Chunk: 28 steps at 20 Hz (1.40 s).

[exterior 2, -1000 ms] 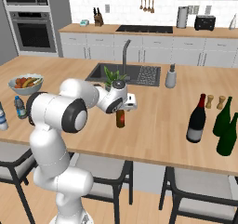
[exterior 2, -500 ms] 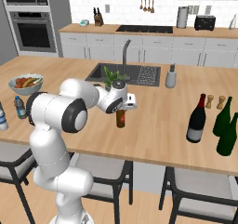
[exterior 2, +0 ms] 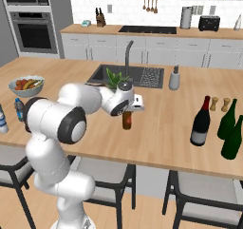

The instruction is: Move the plastic bottles in the middle to the plastics group, and the glass bottles in the middle to the glass group.

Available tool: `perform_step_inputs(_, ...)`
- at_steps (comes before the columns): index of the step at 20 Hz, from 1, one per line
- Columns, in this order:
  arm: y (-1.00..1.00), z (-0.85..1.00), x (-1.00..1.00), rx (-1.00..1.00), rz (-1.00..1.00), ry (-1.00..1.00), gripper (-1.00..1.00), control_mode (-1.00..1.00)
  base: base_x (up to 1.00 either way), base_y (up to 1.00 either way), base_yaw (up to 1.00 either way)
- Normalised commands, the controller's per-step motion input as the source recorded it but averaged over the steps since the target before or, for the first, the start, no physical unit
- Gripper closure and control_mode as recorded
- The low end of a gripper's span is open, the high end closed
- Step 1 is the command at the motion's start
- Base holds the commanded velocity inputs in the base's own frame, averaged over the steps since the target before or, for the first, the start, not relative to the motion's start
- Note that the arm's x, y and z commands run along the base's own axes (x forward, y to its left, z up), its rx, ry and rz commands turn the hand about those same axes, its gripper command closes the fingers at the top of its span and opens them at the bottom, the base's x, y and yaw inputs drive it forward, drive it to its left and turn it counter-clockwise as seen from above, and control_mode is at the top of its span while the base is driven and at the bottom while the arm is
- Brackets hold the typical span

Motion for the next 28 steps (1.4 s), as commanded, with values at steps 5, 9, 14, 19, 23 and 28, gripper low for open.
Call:
perform_step_inputs(5,-0.8,0.28,-0.21,0.02,-0.18,-0.06,1.0,-1.0,0.0,0.0,0.0)
perform_step_inputs(9,-0.8,0.09,-0.14,0.0,-0.23,0.0,1.0,-1.0,0.0,0.0,0.0)
perform_step_inputs(14,-0.79,0.0,-0.16,0.0,-0.27,0.0,1.0,-1.0,0.0,0.0,0.0)
perform_step_inputs(19,-0.72,0.0,-0.19,0.0,-0.24,0.0,1.0,-1.0,0.0,0.0,0.0)
perform_step_inputs(23,-0.57,0.0,-0.11,0.0,-0.22,0.0,1.0,-1.0,0.0,0.0,0.0)
perform_step_inputs(28,-0.35,0.0,0.0,0.0,-0.16,0.0,1.0,-1.0,0.0,0.0,0.0)
